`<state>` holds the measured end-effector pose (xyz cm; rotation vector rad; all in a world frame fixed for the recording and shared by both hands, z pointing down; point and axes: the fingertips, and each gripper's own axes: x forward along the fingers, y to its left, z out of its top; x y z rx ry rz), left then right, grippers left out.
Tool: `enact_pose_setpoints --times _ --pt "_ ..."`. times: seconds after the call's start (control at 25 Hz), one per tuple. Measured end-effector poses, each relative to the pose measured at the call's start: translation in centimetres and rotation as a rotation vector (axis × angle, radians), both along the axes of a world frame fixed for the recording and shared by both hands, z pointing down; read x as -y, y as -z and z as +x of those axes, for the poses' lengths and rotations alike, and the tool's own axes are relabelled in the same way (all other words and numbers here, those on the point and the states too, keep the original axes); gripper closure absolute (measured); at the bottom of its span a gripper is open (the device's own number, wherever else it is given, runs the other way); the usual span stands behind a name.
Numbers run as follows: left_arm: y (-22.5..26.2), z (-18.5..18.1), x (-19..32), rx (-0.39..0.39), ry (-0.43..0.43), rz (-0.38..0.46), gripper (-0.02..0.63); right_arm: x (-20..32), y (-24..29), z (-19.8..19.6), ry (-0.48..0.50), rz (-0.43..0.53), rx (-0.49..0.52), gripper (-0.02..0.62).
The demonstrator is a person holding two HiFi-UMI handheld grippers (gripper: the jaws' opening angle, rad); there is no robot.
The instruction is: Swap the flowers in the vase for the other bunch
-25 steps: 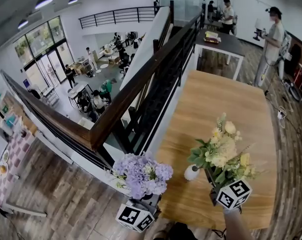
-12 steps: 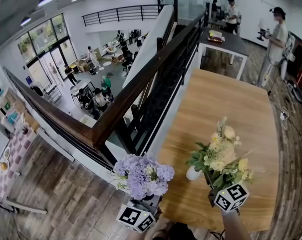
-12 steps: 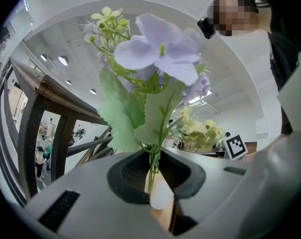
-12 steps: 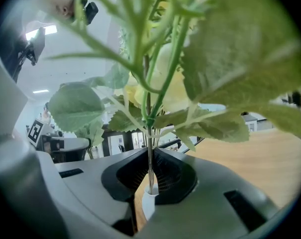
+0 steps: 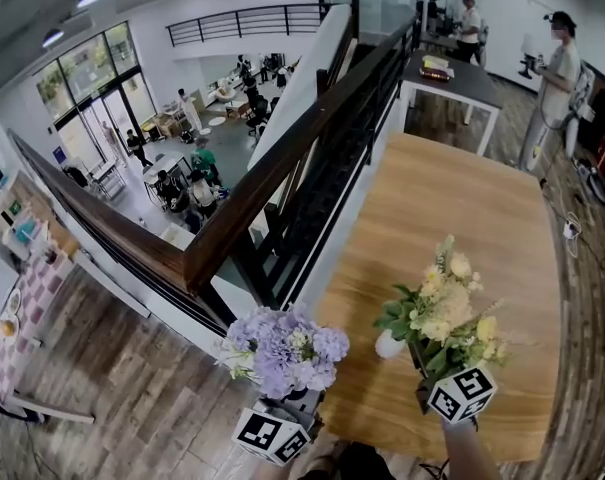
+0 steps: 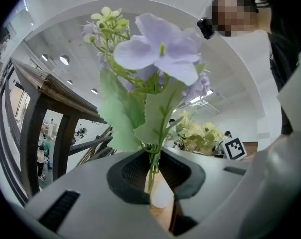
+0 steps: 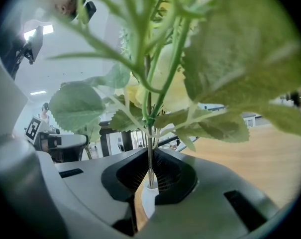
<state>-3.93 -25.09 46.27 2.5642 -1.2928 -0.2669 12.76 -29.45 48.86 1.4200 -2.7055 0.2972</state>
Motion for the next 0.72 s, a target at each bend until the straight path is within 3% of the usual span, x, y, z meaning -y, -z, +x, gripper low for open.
enact_pose_setpoints --times 0.72 --pt "-0.3 -0.2 0.0 0.001 0.006 -0.008 0.551 -0.1 -1.2 0.1 -0.027 -0.020 0.040 0.548"
